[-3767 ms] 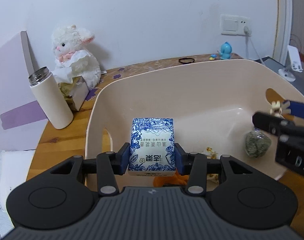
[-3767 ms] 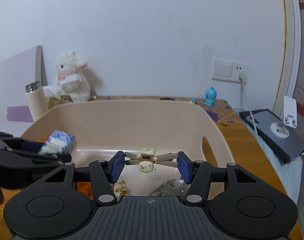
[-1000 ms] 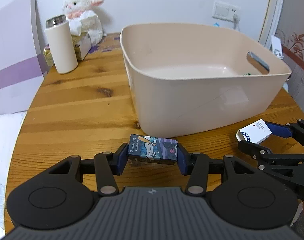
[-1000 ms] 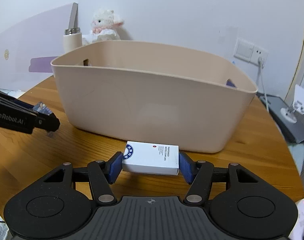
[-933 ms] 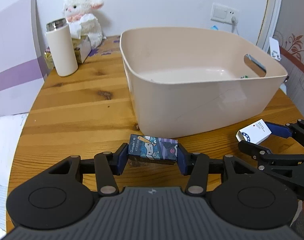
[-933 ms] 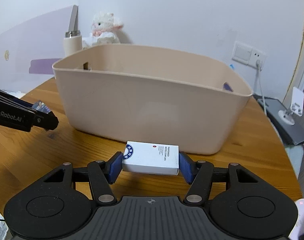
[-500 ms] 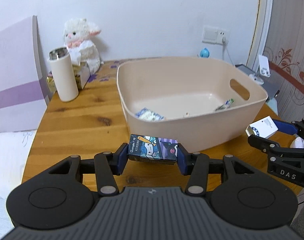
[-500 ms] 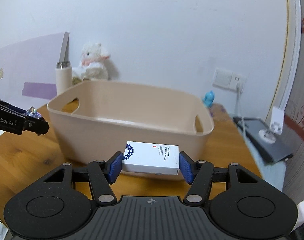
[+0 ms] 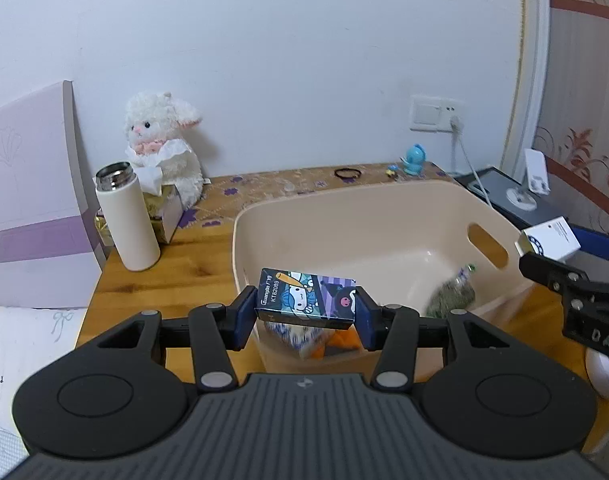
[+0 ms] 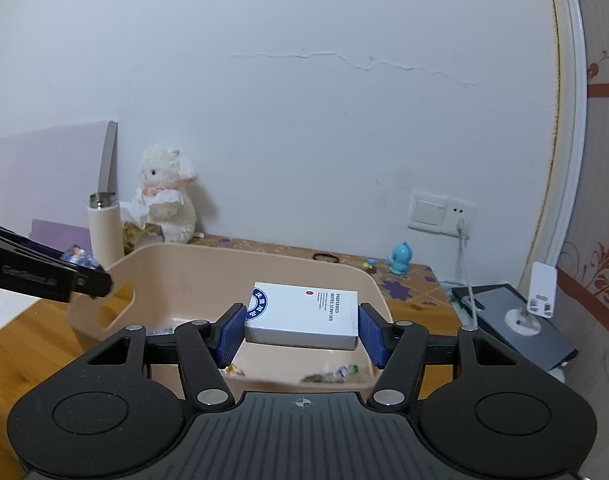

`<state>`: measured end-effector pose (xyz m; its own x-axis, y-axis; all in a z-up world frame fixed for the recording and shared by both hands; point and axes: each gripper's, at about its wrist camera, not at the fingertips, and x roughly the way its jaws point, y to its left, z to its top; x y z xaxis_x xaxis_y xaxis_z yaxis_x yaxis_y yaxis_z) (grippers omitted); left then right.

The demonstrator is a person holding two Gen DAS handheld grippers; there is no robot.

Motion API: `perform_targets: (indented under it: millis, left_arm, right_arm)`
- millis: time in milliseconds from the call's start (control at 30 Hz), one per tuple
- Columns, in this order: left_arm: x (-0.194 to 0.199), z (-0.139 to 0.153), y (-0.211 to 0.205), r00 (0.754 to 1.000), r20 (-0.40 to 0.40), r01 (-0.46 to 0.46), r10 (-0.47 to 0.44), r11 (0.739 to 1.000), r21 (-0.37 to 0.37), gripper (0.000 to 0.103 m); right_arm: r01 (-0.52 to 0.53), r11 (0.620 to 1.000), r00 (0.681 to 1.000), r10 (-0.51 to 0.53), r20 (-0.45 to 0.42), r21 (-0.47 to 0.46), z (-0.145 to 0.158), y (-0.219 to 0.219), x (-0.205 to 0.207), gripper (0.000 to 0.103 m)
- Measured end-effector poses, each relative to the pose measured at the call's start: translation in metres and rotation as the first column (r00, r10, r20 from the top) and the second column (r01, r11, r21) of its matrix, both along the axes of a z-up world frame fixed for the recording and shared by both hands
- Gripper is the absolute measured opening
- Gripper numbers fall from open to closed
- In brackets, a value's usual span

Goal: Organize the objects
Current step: 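Drop the snack packet and medicine box into the basket, opening both tools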

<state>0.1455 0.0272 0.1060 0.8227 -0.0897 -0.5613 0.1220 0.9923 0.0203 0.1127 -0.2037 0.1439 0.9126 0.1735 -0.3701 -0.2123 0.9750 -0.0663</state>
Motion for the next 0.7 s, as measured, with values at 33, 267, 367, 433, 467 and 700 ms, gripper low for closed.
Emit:
perform_targets:
  millis: [33,267,367,433,467,700]
  left_arm:
    - [0.006,0.001,-0.002,1.0,-0.003,-0.001,0.001,1.0,-0.003,0.052]
    - [0.048,-0.005,-0.018,0.999,-0.047,-0.009,0.009,1.0,0.001,0.052]
    - [0.068,-0.016,-0.026,0.996,-0.087,-0.006,0.008,1.0,0.025,0.052]
    - [0.079,-0.025,-0.033,0.994,-0.108,-0.011,0.017,0.999,0.051,0.052]
    - [0.081,-0.028,-0.035,0.994,-0.112,-0.011,0.018,0.998,0.064,0.052]
    - [0.104,-0.055,-0.049,0.979,-0.201,-0.003,0.025,0.994,0.106,0.052]
  right_arm:
    - [0.0,1.0,1.0,0.001,-0.005,0.007,0.001,0.0,0.005,0.057]
    - [0.012,1.0,0.999,-0.011,-0.03,0.008,-0.003,0.006,0.035,0.057]
    - [0.028,1.0,0.998,-0.027,-0.057,0.007,-0.008,0.006,0.049,0.057]
    - [0.035,0.999,0.996,-0.036,-0.076,-0.005,-0.014,0.007,0.058,0.057]
    - [0.039,0.999,0.995,-0.04,-0.088,-0.016,-0.016,0.008,0.063,0.057]
    - [0.034,0.996,0.98,-0.049,-0.191,-0.082,-0.037,0.018,0.089,0.057]
